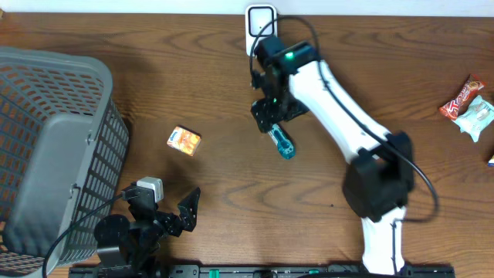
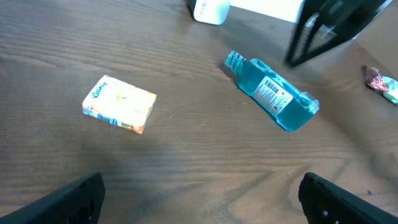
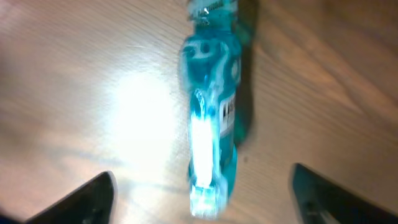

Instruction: Scan the item barcode

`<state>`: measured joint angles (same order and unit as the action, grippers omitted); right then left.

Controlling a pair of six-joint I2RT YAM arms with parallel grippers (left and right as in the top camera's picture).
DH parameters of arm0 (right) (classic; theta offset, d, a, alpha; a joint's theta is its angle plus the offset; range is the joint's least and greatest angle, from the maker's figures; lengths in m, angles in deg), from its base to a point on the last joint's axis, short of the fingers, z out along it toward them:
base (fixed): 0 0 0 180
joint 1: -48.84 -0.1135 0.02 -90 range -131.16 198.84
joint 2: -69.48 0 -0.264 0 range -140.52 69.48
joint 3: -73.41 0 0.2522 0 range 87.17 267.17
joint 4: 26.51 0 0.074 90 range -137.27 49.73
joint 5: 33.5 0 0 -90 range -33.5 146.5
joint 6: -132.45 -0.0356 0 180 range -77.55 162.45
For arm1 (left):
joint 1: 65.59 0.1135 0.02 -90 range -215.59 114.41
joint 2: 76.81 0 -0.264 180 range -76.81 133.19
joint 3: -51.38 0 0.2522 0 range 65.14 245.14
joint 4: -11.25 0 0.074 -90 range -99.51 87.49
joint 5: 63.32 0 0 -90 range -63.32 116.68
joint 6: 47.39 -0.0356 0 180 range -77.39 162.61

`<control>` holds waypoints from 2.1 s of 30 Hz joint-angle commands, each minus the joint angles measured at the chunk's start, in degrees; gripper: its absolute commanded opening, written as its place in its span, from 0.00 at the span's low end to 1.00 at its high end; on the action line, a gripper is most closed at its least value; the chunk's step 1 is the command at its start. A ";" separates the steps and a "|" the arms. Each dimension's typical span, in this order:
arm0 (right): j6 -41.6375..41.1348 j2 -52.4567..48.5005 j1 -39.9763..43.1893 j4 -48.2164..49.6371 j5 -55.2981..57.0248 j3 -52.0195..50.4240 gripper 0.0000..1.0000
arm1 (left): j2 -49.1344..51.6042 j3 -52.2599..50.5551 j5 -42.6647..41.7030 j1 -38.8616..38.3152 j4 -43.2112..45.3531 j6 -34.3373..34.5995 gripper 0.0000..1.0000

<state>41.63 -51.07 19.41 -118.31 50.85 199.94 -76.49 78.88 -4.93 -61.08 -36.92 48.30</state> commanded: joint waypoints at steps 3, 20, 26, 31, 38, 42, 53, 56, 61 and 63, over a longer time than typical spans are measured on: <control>-1.09 11.08 -0.22 -3.91 -0.74 1.60 0.99 | -0.09 0.35 -0.52 0.31 0.11 -0.74 0.99; -10.12 43.80 -0.39 41.44 9.44 -49.29 0.99 | -0.09 0.35 -0.52 0.31 0.11 -0.74 0.99; -9.81 45.66 -0.42 58.12 1.79 -63.69 0.99 | -0.09 0.35 -0.52 0.31 0.11 -0.74 0.99; -4.22 41.44 -0.87 67.95 -1.18 -71.12 0.99 | -0.09 0.35 -0.52 0.31 0.11 -0.74 0.99; 2.67 33.29 -1.97 73.50 0.35 -71.43 0.99 | -0.09 0.35 -0.52 0.31 0.11 -0.74 0.99; 2.64 27.89 -1.95 77.11 2.73 -71.43 0.99 | -0.11 0.35 -0.52 0.31 0.11 -0.74 0.99; 2.62 23.04 -1.88 78.62 5.31 -71.41 0.49 | -0.09 0.35 -0.52 0.31 0.11 -0.74 0.99; 2.64 23.04 -1.46 78.58 5.31 -71.43 0.38 | -0.09 0.35 -0.52 0.31 0.11 -0.74 0.99; 2.64 23.04 -0.96 78.47 5.29 -71.41 0.12 | -0.09 0.35 -0.52 0.31 0.11 -0.74 0.99; 2.62 23.10 -0.94 78.51 5.29 -71.21 0.02 | -0.09 0.35 -0.52 0.31 0.11 -0.74 0.99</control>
<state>44.25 -27.75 18.01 -39.32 55.88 128.69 -76.49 78.88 -4.93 -61.08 -36.94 48.32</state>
